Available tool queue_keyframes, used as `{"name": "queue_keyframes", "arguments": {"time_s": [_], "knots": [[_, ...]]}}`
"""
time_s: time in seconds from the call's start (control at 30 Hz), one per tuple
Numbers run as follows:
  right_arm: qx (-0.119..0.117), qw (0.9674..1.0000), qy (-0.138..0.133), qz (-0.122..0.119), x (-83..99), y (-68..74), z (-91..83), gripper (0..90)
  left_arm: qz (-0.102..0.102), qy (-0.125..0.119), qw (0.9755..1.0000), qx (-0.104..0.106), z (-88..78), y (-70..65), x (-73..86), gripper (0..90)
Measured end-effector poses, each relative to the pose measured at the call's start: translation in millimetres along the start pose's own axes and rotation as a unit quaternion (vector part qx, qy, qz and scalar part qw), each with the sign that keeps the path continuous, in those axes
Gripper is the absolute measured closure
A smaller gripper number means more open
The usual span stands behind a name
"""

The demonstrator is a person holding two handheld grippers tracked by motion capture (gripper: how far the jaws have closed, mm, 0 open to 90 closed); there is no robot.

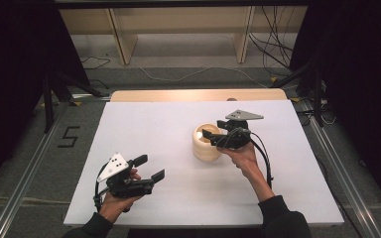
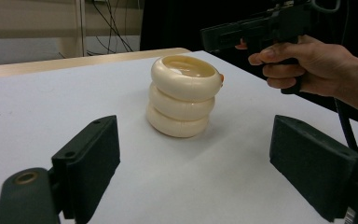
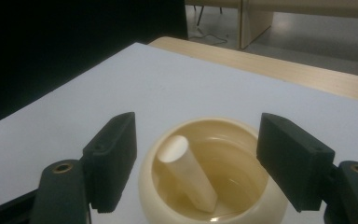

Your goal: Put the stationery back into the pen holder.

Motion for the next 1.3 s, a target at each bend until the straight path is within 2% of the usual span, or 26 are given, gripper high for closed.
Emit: {"name": "queue_keyframes", "arguments": {"time_s": [0.37,0.8,1.0,1.3], "knots": [[-0.007,0.9999,-0.006,-0.011,8.1,12.3,-26.7,26.6,0.001,0.000,1.0000,-0.002,-0.4,-0.2,0.7,15.5],[-0.012,0.9998,-0.015,0.006,22.5,8.9,-54.8,25.0,0.002,0.001,1.0000,-0.001,-0.4,-0.5,0.7,15.5],[-0.013,0.9997,-0.016,0.010,28.9,7.7,-64.0,23.9,0.003,0.003,1.0000,0.001,0.2,-0.7,1.0,15.5],[-0.018,0.9998,-0.011,0.004,39.5,11.5,-70.6,22.0,0.003,0.009,0.9999,0.004,0.6,-0.5,1.3,15.5]]}}
Point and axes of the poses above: each handheld gripper's, and its own axes: z roughly forward along the jaws, x roughly out of its underside, y roughly to its left, the point moved 1 cm from there along z, roughly forward along the jaws, and after that the axes turned 7 degrees about -z, right-handed, at the moved point
